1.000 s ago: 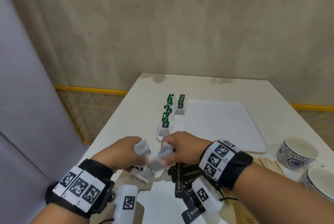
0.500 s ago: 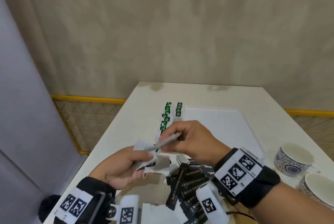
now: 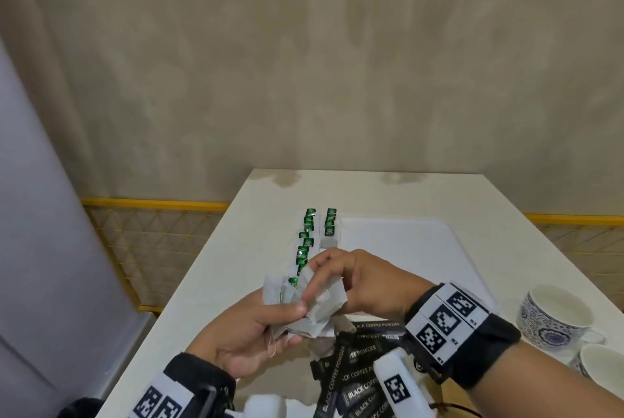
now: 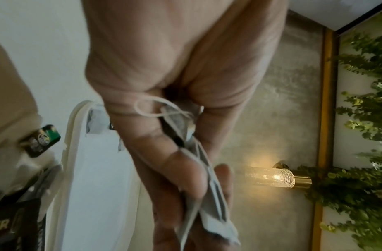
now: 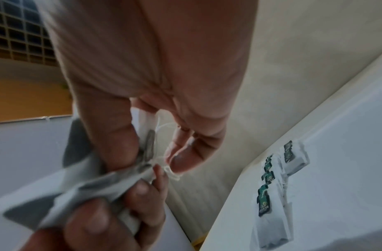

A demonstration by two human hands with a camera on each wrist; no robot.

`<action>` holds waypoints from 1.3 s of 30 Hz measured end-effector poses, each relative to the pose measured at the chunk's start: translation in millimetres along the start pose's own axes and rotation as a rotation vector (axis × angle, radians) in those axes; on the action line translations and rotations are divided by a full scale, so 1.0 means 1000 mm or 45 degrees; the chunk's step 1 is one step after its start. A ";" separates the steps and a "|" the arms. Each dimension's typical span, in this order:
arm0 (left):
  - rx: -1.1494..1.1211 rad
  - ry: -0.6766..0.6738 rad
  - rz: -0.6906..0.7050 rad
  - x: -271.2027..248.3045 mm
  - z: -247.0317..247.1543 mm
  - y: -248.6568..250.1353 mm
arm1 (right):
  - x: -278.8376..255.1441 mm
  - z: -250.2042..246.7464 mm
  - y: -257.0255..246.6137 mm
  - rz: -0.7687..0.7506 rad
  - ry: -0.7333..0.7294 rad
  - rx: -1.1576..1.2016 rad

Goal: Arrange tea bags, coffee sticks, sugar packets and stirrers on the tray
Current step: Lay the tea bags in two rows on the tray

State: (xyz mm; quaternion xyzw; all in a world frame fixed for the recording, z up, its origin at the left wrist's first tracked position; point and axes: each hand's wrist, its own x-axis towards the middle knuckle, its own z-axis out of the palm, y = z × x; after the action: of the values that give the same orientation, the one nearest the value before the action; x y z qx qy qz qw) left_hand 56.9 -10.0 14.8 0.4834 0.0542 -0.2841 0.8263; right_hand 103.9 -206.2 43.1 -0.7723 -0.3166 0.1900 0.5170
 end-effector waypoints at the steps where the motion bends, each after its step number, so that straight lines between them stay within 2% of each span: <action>1: 0.003 0.047 0.047 0.005 0.002 0.001 | 0.002 -0.003 0.003 0.001 0.017 0.073; 3: 0.055 0.158 0.173 0.015 0.004 0.000 | 0.005 -0.010 0.010 0.036 0.093 0.222; 6: 0.119 0.328 0.362 0.029 0.005 -0.001 | 0.012 -0.017 0.014 0.194 0.316 0.429; 9: 0.128 0.430 0.474 0.039 0.006 -0.002 | 0.016 -0.020 0.015 0.302 0.393 0.576; 14: 0.100 0.412 0.514 0.050 0.008 -0.002 | 0.022 -0.024 0.022 0.288 0.477 0.295; 21: 0.015 0.463 0.532 0.056 0.003 -0.004 | 0.026 -0.030 0.026 0.298 0.476 0.335; 24: -0.020 0.542 0.574 0.058 -0.001 -0.004 | 0.027 -0.031 0.024 0.243 0.658 0.228; 27: -0.024 0.619 0.617 0.062 -0.002 -0.005 | 0.027 -0.026 0.018 0.083 0.851 -0.142; 29: -0.023 0.620 0.623 0.063 0.001 -0.006 | 0.025 -0.016 0.013 -0.078 0.811 -0.455; 31: -0.024 0.580 0.608 0.063 0.006 -0.007 | 0.024 -0.004 0.013 -0.220 0.634 -0.750; 33: -0.032 0.527 0.594 0.061 0.009 -0.008 | 0.025 0.003 0.020 -0.278 0.500 -0.898; 39: -0.053 0.372 0.564 0.055 0.010 -0.005 | 0.027 0.001 0.025 -0.127 0.495 -0.671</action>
State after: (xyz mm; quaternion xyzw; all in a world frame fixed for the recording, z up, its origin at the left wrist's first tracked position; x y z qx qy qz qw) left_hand 98.2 -43.0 -4.1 0.5023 0.0716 -0.0223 0.8615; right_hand 130.2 -194.2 20.8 -0.8848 -0.2877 -0.0750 0.3589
